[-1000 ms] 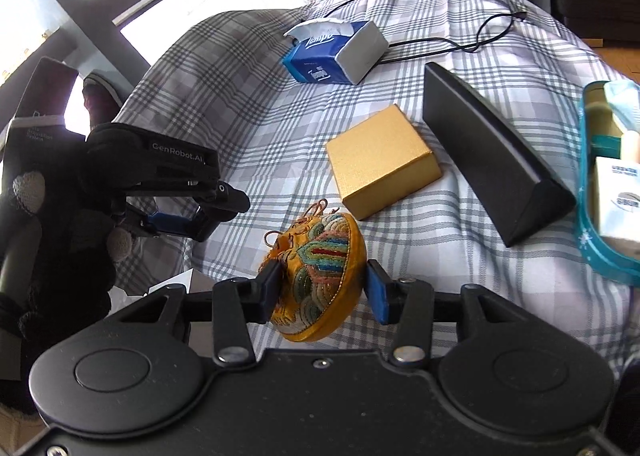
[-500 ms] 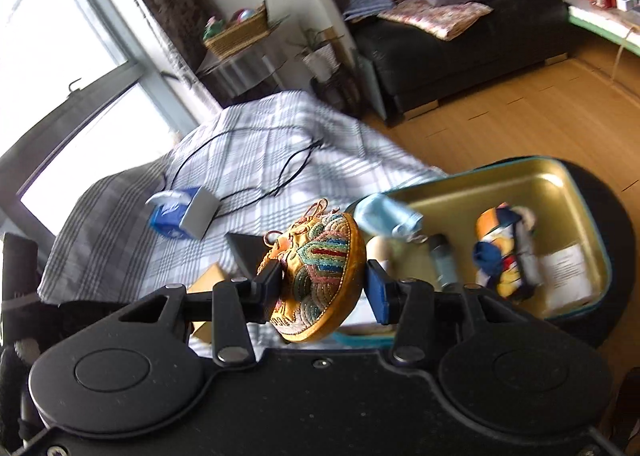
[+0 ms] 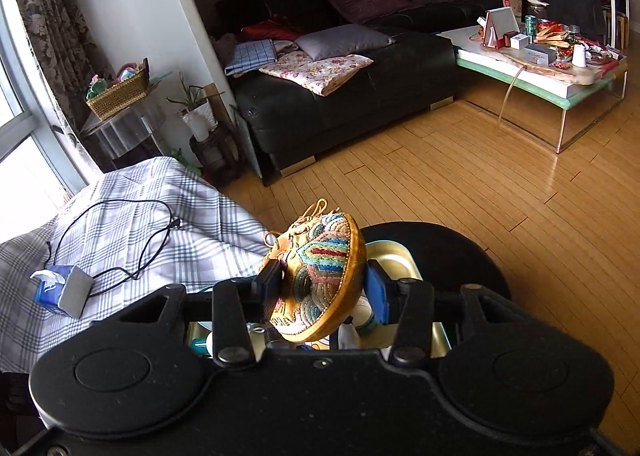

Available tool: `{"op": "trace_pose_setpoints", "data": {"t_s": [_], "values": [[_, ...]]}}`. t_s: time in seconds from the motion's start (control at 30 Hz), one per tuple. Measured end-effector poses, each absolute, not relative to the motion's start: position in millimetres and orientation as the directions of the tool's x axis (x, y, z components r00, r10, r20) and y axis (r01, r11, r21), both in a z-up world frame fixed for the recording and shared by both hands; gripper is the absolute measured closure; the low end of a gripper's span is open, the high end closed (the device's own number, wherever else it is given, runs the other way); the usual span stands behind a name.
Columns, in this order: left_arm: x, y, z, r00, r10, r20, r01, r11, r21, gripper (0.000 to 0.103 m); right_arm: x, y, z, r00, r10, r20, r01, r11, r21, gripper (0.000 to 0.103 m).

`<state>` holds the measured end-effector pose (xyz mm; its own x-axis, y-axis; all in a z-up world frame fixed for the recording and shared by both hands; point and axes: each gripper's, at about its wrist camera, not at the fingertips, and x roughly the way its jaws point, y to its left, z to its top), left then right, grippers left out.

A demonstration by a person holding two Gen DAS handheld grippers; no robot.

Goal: Organize soft objects
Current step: 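Carry the pouch with the right tool while the left tool carries the cylinder to the tray, then open the right tool over the tray while the left tool releases the cylinder there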

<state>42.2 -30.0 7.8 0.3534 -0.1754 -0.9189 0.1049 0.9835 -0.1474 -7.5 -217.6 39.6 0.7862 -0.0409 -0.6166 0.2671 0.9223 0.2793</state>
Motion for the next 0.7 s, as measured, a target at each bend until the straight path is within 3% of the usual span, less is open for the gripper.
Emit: {"op": "trace_pose_setpoints", "data": {"t_s": [0.33,0.4,0.47,0.7], "values": [[64,-59,-21,0.302,-0.179,-0.936,0.140,0.980,-0.143,0.048,12,-213,28,0.765,-0.034,-0.643,0.235,0.945,0.229,0.056],[66,-61,-25,0.297,-0.174,-0.939,0.145,0.980,-0.136,0.044,15,-210,27,0.766,-0.031,-0.642,0.224,0.949,0.221,0.056],[66,-63,-28,0.299,-0.172,-0.939,0.149,0.980,-0.132,0.032,19,-208,26,0.767,-0.022,-0.642,0.209,0.954,0.217,0.054],[66,-59,-30,0.311,-0.160,-0.937,0.149,0.982,-0.118,0.026,20,-205,23,0.763,-0.026,-0.646,0.209,0.955,0.209,0.050]]}}
